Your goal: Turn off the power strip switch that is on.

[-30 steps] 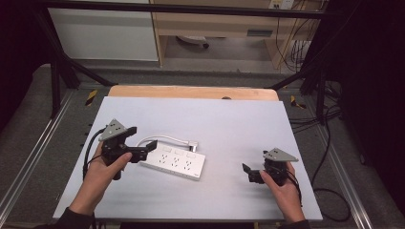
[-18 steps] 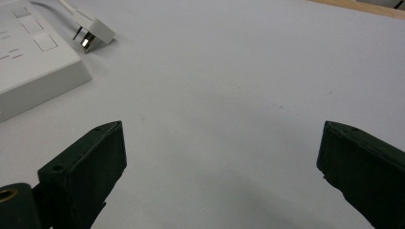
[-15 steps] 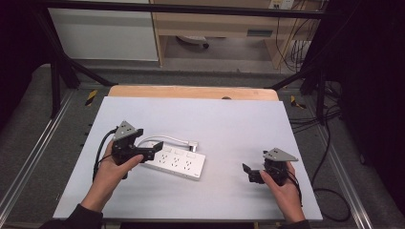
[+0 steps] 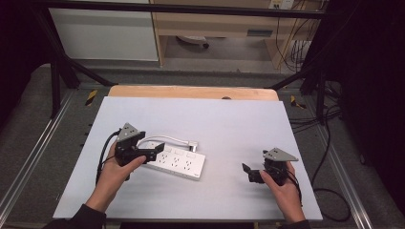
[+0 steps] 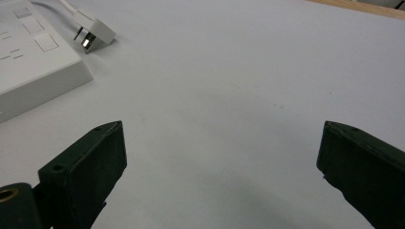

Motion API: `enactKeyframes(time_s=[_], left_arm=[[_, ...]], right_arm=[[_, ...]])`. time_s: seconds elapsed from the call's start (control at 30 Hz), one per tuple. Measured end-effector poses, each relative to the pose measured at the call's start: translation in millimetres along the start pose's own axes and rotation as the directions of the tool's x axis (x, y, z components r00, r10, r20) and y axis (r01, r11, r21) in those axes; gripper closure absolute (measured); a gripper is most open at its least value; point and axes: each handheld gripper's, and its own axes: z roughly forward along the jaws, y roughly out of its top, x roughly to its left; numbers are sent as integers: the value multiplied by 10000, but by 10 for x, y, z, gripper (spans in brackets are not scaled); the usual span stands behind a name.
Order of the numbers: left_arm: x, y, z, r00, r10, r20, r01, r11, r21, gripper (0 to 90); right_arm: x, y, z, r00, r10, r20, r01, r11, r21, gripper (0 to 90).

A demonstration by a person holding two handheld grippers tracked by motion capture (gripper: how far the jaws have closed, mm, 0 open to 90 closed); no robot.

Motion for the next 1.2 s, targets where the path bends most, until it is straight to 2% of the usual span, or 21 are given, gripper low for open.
enactKeyframes(time_s=[0.33,0.8,1.2], left_arm=[[4,-48,86,9999,120,-33,-119,9994,334,162],[-4,-101,179,9997,236,-112,-229,9981,570,336],[-9,-136,221,9996,297,2,-297,9974,663,546]], right_arm=[[1,0,6,10000,5,-3,-5,10000,13,34],[-5,2,4,10000,17,26,-17,10000,22,34],[-11,1,2,10000,56,48,-56,10000,29,34]])
